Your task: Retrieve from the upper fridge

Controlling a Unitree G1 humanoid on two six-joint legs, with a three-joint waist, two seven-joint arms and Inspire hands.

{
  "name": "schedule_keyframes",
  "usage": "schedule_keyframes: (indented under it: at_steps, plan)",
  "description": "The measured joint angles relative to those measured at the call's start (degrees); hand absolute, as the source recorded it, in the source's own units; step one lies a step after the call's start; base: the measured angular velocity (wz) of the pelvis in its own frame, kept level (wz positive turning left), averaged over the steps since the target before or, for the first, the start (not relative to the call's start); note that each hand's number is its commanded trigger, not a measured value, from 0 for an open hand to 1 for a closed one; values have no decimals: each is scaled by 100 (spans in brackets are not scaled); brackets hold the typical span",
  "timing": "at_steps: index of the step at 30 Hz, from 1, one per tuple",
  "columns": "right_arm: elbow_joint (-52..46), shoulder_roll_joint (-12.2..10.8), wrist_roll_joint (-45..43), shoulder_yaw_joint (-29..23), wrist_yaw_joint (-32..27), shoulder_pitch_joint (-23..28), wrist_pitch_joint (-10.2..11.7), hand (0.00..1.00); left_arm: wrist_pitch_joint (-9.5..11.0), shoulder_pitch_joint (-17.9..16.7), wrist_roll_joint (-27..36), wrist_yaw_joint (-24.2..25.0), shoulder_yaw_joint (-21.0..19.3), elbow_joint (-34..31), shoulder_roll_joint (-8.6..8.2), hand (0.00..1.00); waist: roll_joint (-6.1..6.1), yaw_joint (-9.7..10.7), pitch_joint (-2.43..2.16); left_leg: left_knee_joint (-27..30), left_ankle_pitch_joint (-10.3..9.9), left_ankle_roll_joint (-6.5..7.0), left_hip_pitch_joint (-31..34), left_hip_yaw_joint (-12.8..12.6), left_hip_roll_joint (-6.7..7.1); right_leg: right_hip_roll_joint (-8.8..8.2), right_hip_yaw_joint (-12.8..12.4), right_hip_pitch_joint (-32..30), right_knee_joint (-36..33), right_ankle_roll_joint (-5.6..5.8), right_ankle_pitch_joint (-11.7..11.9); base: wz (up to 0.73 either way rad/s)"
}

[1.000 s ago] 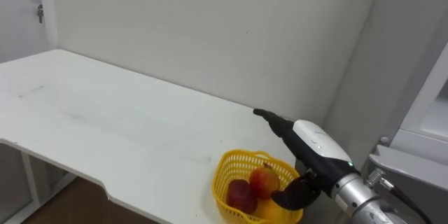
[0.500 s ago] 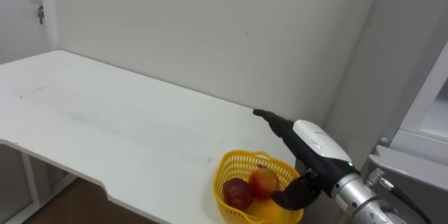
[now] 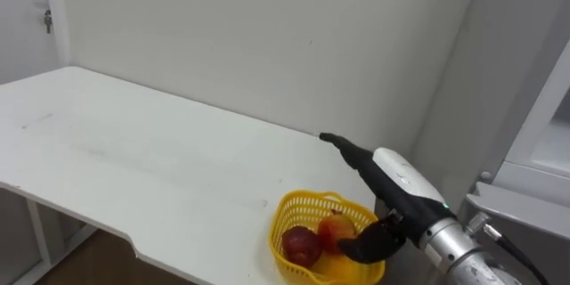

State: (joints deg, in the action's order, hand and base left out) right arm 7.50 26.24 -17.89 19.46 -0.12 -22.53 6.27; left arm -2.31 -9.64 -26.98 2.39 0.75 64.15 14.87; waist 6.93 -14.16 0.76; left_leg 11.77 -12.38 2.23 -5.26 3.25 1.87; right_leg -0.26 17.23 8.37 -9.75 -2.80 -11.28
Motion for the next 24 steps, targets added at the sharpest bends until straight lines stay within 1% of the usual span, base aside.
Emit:
schedule_keyframes:
  at_steps: [1,3,4,5,6,7,8,9,10,11,13,14,15,17,18,19,20,22,24]
  plan:
    - [-91,-42,21,-1,-2,17,0,0,0,-3,-1,-51,3,-2,-20,0,-35,35,-3,-4,0,0,-12,-5,-3,1,2,8,1,0,0,0]
    - [-242,-123,65,-13,-5,25,11,0,1,-19,-1,-112,7,-4,-79,0,-104,59,-28,-5,0,0,-32,-25,-6,1,-9,7,0,0,0,-4]
    - [-341,-215,67,-34,-40,39,17,0,2,-42,5,-158,13,-4,-130,0,-147,97,-37,-7,-1,0,-39,-55,-9,1,-14,19,-1,0,0,-5]
    - [-484,-338,66,-114,-70,136,31,0,3,-54,26,-185,8,-4,-175,0,-187,153,-39,-1,-1,1,-48,-81,-10,1,-29,36,1,0,0,0]
    - [-582,-408,67,-153,-95,217,32,0,6,-57,43,-186,7,-4,-191,0,-204,158,-40,1,-1,1,-49,-80,-10,1,-32,38,0,0,0,0]
    - [-824,-520,67,-215,-148,392,36,0,19,-54,46,-203,12,-4,-217,0,-218,204,-45,5,-1,1,-40,-94,-13,0,-32,25,-6,0,0,-4]
    - [-998,-624,71,-228,-198,533,98,0,21,-53,46,-243,47,-2,-242,0,-252,259,-38,8,-1,1,-31,-118,-18,2,-59,8,-16,0,0,-7]
    - [-1052,-663,69,-221,-230,612,146,0,21,-54,46,-267,94,-2,-253,0,-273,278,-40,10,-2,1,-29,-138,-20,3,-83,2,-18,0,0,-17]
    - [-1166,-704,73,-200,-261,793,189,0,22,-55,43,-308,196,-2,-280,0,-326,282,-58,-3,-3,3,-28,-169,-23,6,-168,-26,-39,0,0,-22]
    - [-1269,-730,76,-193,-267,982,188,0,34,-42,44,-329,296,-3,-295,0,-379,303,-60,-14,-11,13,-24,-233,-31,7,-238,-67,-92,0,0,-27]
    - [-1357,-799,86,-192,-277,1200,183,0,42,-26,40,-353,397,-4,-298,0,-430,324,-74,-20,-14,18,-8,-344,-47,13,-362,-148,-128,-1,0,-31]
    - [-1446,-854,85,-192,-285,1346,183,0,42,2,40,-363,398,-2,-298,0,-436,389,-77,-15,-13,18,11,-386,-51,12,-400,-198,-172,-2,1,-27]
    - [-1499,-886,85,-192,-286,1422,184,0,46,7,39,-389,397,-2,-298,0,-444,413,-76,-14,-13,18,13,-432,-57,14,-441,-229,-204,-2,0,-26]
    - [-1593,-1014,86,-195,-286,1601,200,0,90,20,41,-484,397,-1,-298,0,-454,479,-79,-11,-13,18,15,-570,-82,43,-600,-283,-207,-18,10,-33]
    - [-1629,-1029,85,-194,-285,1631,199,0,117,21,40,-488,396,-1,-297,0,-456,482,-78,-9,-13,18,16,-599,-89,47,-617,-291,-207,-29,18,-25]
    - [-1731,-1031,84,-195,-286,1710,209,0,168,35,41,-493,396,-1,-294,0,-453,529,-80,-8,-13,19,24,-630,-94,52,-643,-312,-206,-37,27,-14]
    - [-1753,-1040,87,-196,-288,1761,295,0,201,43,41,-509,399,4,-296,0,-451,618,-82,-4,-13,19,36,-642,-95,54,-651,-327,-201,-35,33,-9]
    - [-1774,-1040,96,-218,-303,1938,387,0,233,57,41,-544,399,6,-315,0,-460,646,-87,-3,-13,19,35,-703,-105,71,-701,-334,-199,-30,54,-10]
    - [-1819,-1036,147,-241,-307,2158,388,0,241,54,42,-579,398,44,-330,0,-482,658,-96,-10,-13,20,29,-746,-113,83,-753,-347,-198,-32,63,-12]
